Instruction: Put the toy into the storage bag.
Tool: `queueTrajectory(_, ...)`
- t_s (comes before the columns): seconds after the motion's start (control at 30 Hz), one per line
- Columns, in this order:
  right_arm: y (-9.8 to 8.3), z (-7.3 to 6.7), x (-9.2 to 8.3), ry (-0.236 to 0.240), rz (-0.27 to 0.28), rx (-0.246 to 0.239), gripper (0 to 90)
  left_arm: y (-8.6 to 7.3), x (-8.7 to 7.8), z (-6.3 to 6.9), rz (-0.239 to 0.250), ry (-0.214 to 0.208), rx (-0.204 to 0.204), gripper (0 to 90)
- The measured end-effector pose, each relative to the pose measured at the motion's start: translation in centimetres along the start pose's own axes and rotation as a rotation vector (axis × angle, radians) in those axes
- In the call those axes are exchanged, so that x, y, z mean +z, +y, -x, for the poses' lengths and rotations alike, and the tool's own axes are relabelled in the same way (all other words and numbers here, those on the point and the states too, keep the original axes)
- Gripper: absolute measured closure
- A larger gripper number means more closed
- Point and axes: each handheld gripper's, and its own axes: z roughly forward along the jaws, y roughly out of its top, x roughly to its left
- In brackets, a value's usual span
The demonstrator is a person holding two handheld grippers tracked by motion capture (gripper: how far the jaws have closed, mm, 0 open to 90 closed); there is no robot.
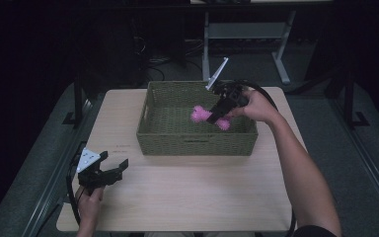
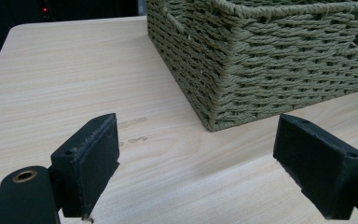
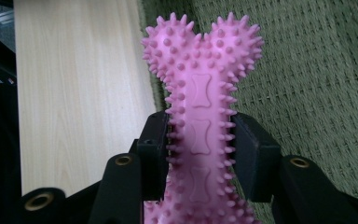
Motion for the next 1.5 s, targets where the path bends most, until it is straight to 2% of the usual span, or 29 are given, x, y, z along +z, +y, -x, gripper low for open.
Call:
queueTrajectory(0.33, -0.4, 1.4, 0.7, 0.000, -0.003, 0.026, 58.0, 0.0, 0.1, 0.1, -0.001, -0.002, 0.004, 13.9)
queueTrajectory(0.5, -0.6, 2.2, 1.5, 0.005, -0.019, 0.050, 58.0, 0.0, 0.1, 0.0, -0.001, -0.001, 0.003, 13.9)
queueTrajectory(0.73, -0.6, 2.9, 2.6, 0.003, -0.037, 0.056, 58.0, 0.1, 0.0, 0.0, 0.002, -0.003, 0.002, 13.9)
queueTrajectory(1.23, -0.7, 3.6, 4.6, 0.017, -0.068, 0.075, 57.9, 0.0, 0.0, 0.0, 0.002, -0.003, 0.001, 13.9)
queueTrajectory(1.37, -1.0, 3.7, 5.1, 0.028, -0.057, 0.084, 57.9, 0.1, 0.0, 0.0, 0.003, -0.002, 0.002, 13.8)
queueTrajectory(1.5, -1.5, 3.8, 5.7, 0.032, -0.075, 0.092, 57.9, 0.1, 0.0, 0.0, 0.002, -0.003, 0.000, 13.9)
